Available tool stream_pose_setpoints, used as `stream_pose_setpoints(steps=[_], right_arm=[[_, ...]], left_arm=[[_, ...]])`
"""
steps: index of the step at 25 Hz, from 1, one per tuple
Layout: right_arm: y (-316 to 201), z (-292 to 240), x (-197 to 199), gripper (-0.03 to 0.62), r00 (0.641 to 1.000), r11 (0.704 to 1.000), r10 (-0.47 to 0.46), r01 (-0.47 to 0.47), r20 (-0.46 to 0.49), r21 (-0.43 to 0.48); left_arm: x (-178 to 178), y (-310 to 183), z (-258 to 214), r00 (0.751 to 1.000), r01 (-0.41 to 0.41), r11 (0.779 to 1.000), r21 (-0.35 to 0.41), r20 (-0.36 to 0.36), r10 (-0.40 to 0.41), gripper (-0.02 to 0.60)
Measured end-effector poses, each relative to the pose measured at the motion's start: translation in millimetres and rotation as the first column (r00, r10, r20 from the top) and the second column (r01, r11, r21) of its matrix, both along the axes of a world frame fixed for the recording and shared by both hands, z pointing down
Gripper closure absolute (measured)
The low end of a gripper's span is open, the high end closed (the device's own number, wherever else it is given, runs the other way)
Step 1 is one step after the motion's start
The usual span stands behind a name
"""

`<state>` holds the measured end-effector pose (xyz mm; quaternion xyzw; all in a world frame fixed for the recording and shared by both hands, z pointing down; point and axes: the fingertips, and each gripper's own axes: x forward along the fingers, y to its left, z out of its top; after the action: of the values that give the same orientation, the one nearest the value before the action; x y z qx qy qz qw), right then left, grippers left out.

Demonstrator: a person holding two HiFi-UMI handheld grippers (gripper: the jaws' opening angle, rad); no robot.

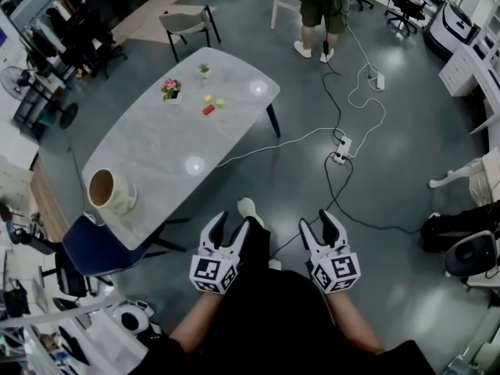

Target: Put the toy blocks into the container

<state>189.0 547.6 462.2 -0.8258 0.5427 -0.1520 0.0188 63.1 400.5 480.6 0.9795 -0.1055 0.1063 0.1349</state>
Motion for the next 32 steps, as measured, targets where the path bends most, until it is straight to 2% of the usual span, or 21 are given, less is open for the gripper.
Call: stream_pose_setpoints(steps=[8, 11, 14, 20, 23, 25, 29, 32], right_arm=[[-48.8, 18.2, 33.9, 0.395, 1.000, 0.997, -0.002, 0.003, 0.011, -0.072], [-75.5, 25.0, 54.7, 0.395, 0.999, 0.995, -0.003, 0.007, 0.040, -0.103], [-119.6, 25.6, 77.5, 0.395, 0.998, 0.992, -0.027, 0.035, 0.062, -0.124], [-230.9, 2.6, 126.1, 0.395, 0.993, 0.980, -0.115, 0.118, 0.029, -0.157], [-283.1, -4.1, 136.9, 0.395, 0.988, 0.975, -0.152, 0.156, 0.033, -0.160], [-316.0, -2.9, 140.1, 0.395, 0.980, 0.961, -0.198, 0.200, 0.035, -0.188], [-376.2, 7.4, 144.0, 0.395, 0.957, 0.927, -0.281, 0.291, 0.075, -0.237], [-419.6, 14.7, 135.1, 0.395, 0.939, 0.903, -0.331, 0.343, 0.089, -0.260]], left_arm=[[41.7, -62.1, 25.1, 1.000, 0.012, 0.999, -0.037, -0.005, -0.012, 0.367], [63.7, -93.1, 36.0, 1.000, 0.016, 0.997, -0.080, 0.011, -0.015, 0.367], [84.1, -135.8, 39.6, 0.999, 0.038, 0.994, -0.099, 0.013, -0.037, 0.365], [120.9, -225.6, 24.9, 0.998, 0.063, 0.994, -0.094, -0.017, -0.065, 0.365], [120.3, -266.7, 28.2, 0.995, 0.098, 0.991, -0.094, -0.014, -0.100, 0.362], [117.3, -290.5, 32.4, 0.990, 0.135, 0.983, -0.122, -0.027, -0.140, 0.362], [105.3, -335.1, 48.7, 0.967, 0.240, 0.953, -0.187, -0.040, -0.251, 0.360], [87.3, -362.8, 64.9, 0.953, 0.289, 0.931, -0.224, -0.028, -0.303, 0.359]])
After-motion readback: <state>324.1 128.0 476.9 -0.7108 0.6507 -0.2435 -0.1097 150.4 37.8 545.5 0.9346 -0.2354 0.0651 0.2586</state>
